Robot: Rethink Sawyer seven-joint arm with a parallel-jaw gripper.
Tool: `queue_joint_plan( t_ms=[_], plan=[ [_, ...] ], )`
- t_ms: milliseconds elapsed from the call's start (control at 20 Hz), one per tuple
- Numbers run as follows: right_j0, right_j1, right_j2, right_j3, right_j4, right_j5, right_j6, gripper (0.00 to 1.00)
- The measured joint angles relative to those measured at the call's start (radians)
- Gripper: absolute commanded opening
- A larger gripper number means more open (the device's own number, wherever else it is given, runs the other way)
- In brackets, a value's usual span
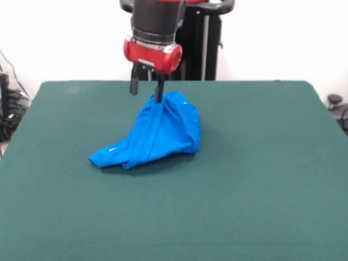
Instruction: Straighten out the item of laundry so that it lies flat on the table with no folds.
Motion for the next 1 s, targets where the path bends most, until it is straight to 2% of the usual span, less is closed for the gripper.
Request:
queue_joint_plan(
  t_ms=[450, 1000],
  plan=[
    [-0.038, 0.080, 0.060, -0.002, 0.000, -0.093, 0.000, 1.00],
    [-0.046, 0.113, 0.089, -0.002, 0.001, -0.100, 0.000, 1.00]
  ],
)
